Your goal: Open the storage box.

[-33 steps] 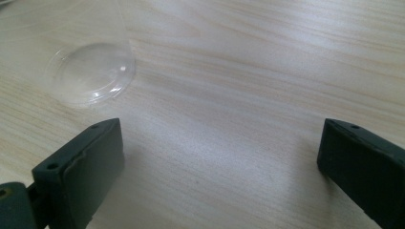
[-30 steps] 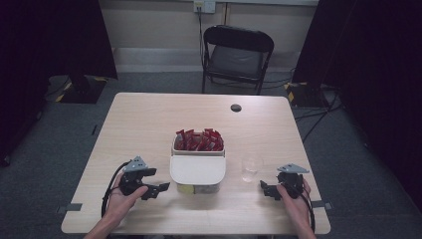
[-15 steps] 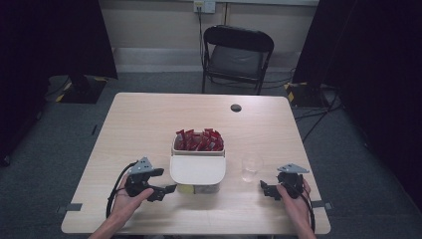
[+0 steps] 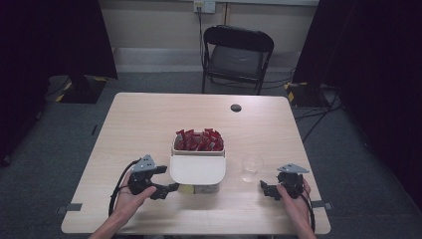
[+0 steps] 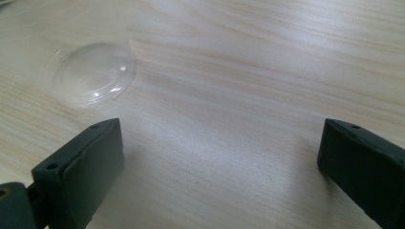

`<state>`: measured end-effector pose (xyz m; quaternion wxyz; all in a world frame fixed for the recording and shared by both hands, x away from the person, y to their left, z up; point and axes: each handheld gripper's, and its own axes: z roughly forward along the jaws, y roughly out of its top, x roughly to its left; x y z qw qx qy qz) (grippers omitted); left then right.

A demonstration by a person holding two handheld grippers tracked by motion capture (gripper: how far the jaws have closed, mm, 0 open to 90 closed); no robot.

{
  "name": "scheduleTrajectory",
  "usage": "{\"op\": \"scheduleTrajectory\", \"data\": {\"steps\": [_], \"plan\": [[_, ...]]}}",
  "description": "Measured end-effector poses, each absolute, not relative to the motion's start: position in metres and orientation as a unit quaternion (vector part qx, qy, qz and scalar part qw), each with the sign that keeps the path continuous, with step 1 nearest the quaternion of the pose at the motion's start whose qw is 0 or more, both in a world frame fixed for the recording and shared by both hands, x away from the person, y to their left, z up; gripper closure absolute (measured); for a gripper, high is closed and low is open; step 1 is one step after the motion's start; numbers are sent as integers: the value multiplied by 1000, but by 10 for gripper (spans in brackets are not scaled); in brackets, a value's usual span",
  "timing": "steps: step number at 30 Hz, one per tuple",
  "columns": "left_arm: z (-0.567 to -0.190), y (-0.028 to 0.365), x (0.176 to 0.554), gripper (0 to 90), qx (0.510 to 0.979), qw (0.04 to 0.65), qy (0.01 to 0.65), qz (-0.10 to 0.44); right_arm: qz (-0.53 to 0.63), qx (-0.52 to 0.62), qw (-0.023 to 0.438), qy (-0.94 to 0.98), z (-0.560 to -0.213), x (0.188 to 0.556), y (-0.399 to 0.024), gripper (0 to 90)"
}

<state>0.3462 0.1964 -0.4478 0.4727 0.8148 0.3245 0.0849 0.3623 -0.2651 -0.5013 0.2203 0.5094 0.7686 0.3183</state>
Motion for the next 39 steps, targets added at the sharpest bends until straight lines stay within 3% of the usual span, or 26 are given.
{"op": "scheduleTrajectory", "data": {"steps": [24, 39], "plan": [[-435, 194, 351, 170, 807, 495, 313, 73, 318, 509, 220, 769, -501, 362, -265, 14], [-417, 192, 356, 167, 806, 495, 311, 93, 318, 509, 220, 769, -501, 362, -265, 14]]}}
